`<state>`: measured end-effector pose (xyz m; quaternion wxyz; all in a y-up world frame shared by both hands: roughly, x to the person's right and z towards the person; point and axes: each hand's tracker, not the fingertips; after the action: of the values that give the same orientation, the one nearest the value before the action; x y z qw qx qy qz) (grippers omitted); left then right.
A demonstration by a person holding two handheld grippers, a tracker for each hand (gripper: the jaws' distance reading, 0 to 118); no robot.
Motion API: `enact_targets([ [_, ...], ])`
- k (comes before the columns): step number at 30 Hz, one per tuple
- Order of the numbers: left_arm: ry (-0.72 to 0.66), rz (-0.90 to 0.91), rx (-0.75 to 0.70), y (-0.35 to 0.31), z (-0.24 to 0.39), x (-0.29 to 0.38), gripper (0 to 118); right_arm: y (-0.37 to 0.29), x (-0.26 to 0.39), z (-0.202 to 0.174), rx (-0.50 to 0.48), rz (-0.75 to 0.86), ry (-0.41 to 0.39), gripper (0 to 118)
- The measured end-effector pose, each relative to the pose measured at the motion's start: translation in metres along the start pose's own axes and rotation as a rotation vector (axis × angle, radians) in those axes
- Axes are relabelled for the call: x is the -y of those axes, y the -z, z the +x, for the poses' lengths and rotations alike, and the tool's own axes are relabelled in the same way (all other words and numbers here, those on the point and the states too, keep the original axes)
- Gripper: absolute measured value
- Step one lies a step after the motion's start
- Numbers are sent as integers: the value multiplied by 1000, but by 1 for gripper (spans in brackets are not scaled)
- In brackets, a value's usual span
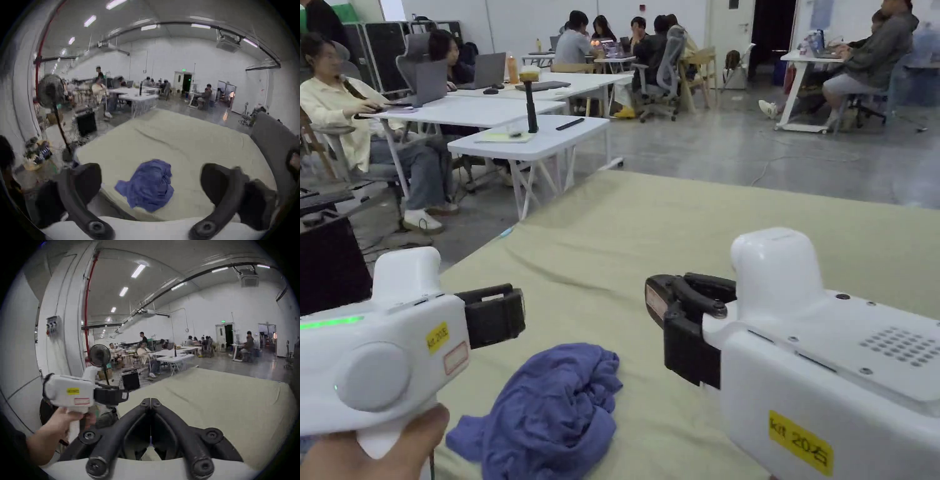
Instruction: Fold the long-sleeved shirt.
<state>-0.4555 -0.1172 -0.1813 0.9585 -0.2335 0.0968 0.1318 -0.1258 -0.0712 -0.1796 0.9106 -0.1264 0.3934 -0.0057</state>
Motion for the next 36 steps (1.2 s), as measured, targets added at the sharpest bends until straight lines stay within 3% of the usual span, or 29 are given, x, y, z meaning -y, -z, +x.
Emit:
enact_targets([
  [1,6,-27,-46,22,-4,1,118,-3,5,12,20,-21,8,0],
  [5,-36,-213,-6,125,7,41,118,-17,24,50,102,-42,8,0],
  [10,44,-439,-95,247,15,91,118,-30,41,80,140,-66,75,0],
  [11,57,-478,-141,271,10,103,113,-31,42,85,148,-76,87,0],
  [13,83,-590,-223,306,4,126,83,-34,44,95,168,-87,107,0],
  [15,76,-672,-215,316,-6,135,67,-38,42,102,189,-86,116,0],
  [17,-10,-533,-168,294,1,110,5,-44,39,112,211,-71,122,0],
  [19,-1,-442,-166,269,18,78,5,-54,34,122,189,-25,162,0],
  [22,-13,-337,34,224,55,19,5,-73,18,131,131,70,244,0],
  [24,88,-236,72,192,97,-18,5,-87,8,134,130,113,231,0],
  [26,146,-125,162,153,143,-47,5,-97,-6,143,54,-11,262,0],
  [27,153,-103,190,140,160,-54,5,-104,-6,144,61,16,250,0],
  [29,196,-49,246,113,205,-60,5,-131,-3,134,162,120,142,0],
  [31,231,-28,320,97,245,-47,5,-153,-5,124,224,126,65,0],
  [36,263,-274,495,127,335,40,5,-194,12,121,307,107,74,0],
])
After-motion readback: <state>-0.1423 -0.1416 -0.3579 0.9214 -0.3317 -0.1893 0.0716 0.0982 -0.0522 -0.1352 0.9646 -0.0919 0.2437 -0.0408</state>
